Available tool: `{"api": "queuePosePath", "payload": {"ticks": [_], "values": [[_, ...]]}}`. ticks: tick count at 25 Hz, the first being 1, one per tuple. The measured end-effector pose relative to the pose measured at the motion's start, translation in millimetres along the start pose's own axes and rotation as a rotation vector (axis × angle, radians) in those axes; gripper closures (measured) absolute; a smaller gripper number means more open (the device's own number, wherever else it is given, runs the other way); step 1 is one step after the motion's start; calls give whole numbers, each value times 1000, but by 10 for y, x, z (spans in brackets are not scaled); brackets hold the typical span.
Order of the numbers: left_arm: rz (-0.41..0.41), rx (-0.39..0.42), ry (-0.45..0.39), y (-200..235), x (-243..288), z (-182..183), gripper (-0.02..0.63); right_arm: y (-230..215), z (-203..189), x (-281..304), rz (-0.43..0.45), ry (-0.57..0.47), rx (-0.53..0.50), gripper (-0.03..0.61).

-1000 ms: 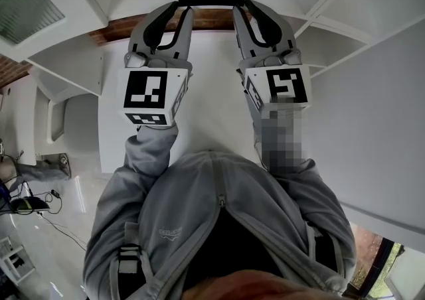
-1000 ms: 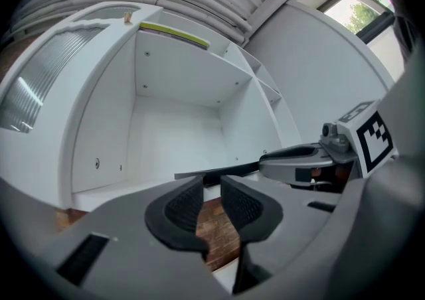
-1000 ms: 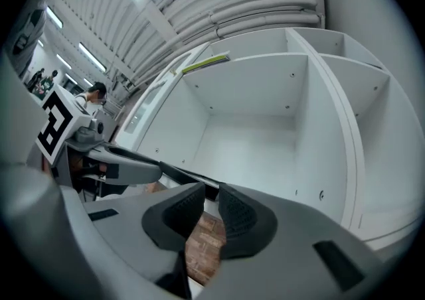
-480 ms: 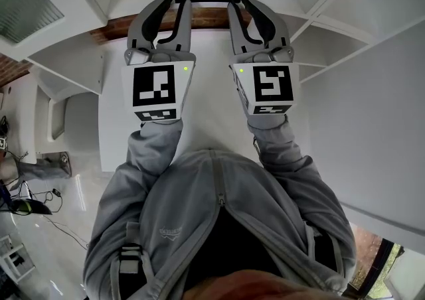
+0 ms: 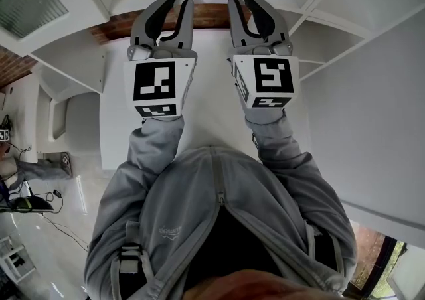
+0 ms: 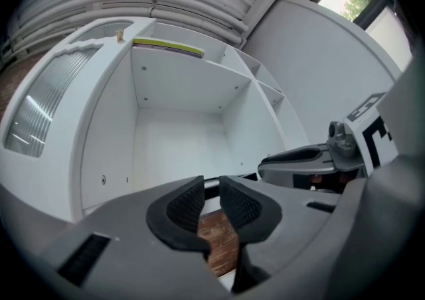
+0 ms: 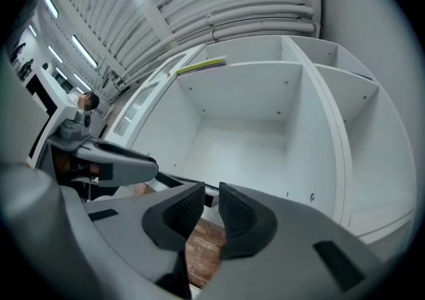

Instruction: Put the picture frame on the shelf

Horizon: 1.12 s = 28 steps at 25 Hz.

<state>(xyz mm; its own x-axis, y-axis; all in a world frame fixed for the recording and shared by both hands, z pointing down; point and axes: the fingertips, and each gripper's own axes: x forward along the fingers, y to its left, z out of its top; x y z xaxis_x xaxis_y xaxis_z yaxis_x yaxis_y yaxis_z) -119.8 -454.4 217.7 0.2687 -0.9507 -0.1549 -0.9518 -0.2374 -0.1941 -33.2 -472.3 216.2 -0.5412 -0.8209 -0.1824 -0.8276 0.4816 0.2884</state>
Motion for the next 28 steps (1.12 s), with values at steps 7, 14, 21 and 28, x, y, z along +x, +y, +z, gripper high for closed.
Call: {"api": "queuePosePath", "payload": {"ticks": [7,14,21,28], "values": [[-36,-12,-51,-165,-372,239,606,-45,292,-364,-57,-64,66,546],[-46,-47,-34,-377,-789,162,606,110,271,-892,-55,-80,75,551],[-58,-84,41,-591,-1166,-222,606,362,-32,-1325,-41,-30,90,551],[-50,-117,112,-762,-1482,-599,606,580,-360,-1633,-8,35,115,551]]}}
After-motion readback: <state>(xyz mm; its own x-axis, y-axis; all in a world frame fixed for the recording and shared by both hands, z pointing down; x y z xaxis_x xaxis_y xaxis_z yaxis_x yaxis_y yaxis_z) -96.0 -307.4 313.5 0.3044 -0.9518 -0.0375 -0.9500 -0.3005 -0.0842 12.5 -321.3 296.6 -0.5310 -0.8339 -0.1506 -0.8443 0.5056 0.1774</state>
